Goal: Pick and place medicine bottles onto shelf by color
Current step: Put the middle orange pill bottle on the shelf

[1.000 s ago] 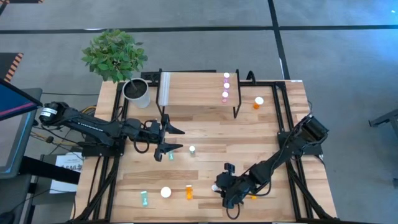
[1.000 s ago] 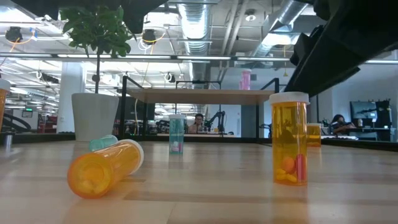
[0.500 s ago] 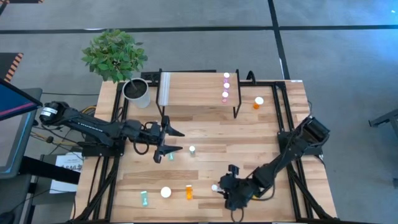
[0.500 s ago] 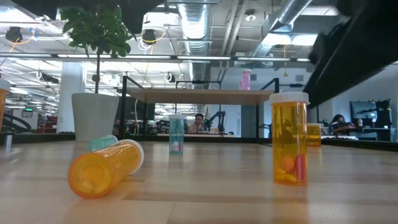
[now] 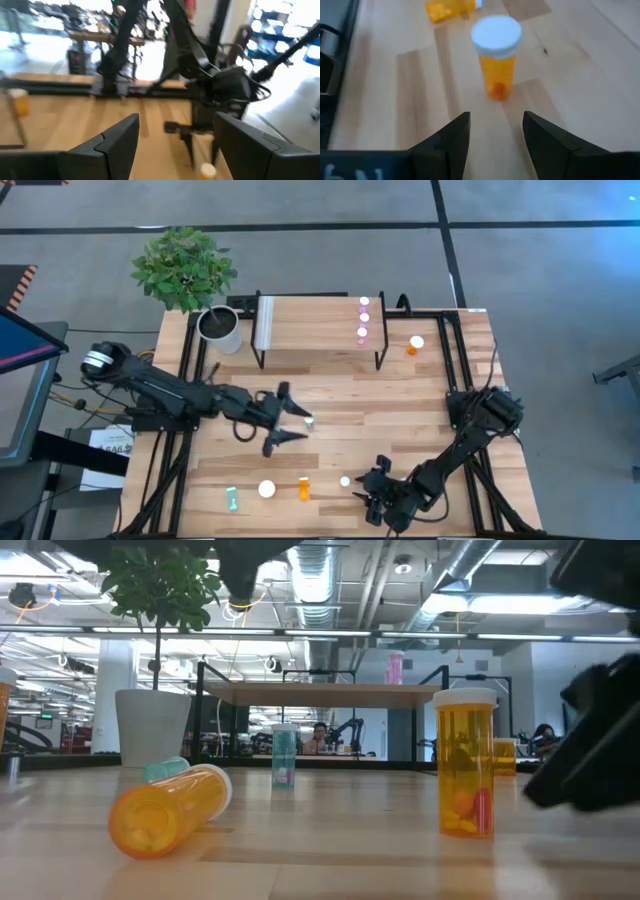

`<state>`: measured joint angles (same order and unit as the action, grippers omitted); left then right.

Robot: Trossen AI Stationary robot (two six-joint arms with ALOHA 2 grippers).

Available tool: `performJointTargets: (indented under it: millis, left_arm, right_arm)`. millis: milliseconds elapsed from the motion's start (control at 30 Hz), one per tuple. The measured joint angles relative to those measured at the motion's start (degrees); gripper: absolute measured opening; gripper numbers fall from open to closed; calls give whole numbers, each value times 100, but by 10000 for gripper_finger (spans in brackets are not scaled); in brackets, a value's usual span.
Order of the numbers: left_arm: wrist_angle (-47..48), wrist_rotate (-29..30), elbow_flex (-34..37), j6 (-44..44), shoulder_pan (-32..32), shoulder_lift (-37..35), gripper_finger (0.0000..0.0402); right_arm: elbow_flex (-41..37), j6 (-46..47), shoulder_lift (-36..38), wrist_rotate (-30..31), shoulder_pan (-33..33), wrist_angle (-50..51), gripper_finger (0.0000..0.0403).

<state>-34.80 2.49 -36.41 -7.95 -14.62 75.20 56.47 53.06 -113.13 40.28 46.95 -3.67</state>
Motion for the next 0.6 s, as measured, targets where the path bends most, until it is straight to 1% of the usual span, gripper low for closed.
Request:
performJointTargets:
  millis: [100, 233, 300, 433, 600]
  left_arm:
    - [3, -212, -284, 16, -49, 413, 245]
    - [157, -215, -557, 12, -54, 810, 245]
    - [166, -241, -635, -9, -64, 957, 245]
    - [189, -379, -705, -102, -82, 1128, 245]
    - [242, -374, -709, -150, -161, 1128, 245]
  right_arm:
    - [9, -103, -290, 100, -62, -400, 205]
    - [15, -143, -575, 508, -72, -771, 205]
    - [17, -213, -679, 620, -74, -926, 205]
    - [19, -408, -778, 849, -97, -1168, 205]
    - [15, -689, -792, 806, -226, -1339, 205]
